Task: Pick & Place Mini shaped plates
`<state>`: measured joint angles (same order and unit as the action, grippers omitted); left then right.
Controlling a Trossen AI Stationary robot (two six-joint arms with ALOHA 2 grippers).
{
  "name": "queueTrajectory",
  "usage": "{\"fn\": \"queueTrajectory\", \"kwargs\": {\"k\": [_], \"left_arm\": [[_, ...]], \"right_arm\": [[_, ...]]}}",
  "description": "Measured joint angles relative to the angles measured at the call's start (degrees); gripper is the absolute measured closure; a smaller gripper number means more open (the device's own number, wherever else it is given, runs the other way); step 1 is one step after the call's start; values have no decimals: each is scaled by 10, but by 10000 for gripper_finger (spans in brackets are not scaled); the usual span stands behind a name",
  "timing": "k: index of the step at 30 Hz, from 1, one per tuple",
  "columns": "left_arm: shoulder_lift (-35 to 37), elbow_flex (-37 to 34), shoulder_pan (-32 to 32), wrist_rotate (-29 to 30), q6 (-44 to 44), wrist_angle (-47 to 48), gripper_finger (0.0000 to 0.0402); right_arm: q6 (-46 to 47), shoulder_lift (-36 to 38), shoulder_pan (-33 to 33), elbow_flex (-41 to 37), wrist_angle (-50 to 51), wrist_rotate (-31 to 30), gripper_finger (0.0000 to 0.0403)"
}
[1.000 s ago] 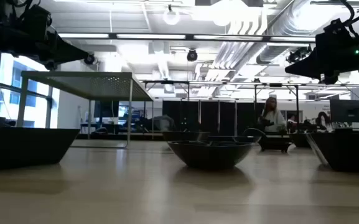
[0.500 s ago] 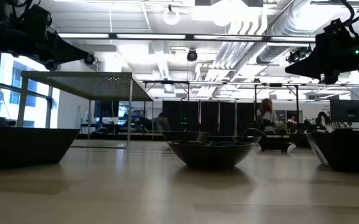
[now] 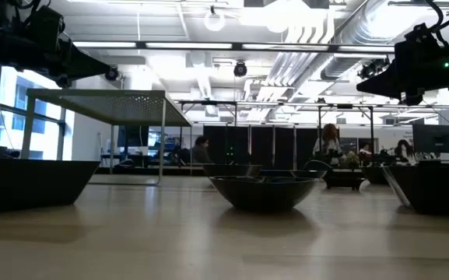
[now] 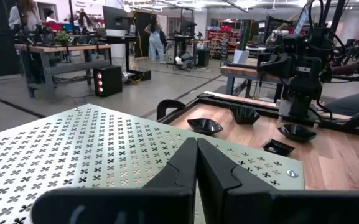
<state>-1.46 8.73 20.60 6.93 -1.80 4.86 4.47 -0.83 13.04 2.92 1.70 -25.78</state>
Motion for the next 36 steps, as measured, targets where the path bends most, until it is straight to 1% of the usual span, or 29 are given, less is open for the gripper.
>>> {"fn": "queueTrajectory", "kwargs": {"k": [21, 29, 32, 36], "left_arm": [[0, 0, 0, 0, 0, -2, 401], [0, 0, 0, -7, -5, -59, 401], [0, 0, 0, -18, -47, -61, 401], [0, 0, 0, -38, -151, -78, 401]], "right_arm": [[0, 0, 0, 0, 0, 0, 391], [0, 0, 0, 0, 0, 0, 391], [0, 0, 0, 0, 0, 0, 391], [0, 0, 0, 0, 0, 0, 391]]}}
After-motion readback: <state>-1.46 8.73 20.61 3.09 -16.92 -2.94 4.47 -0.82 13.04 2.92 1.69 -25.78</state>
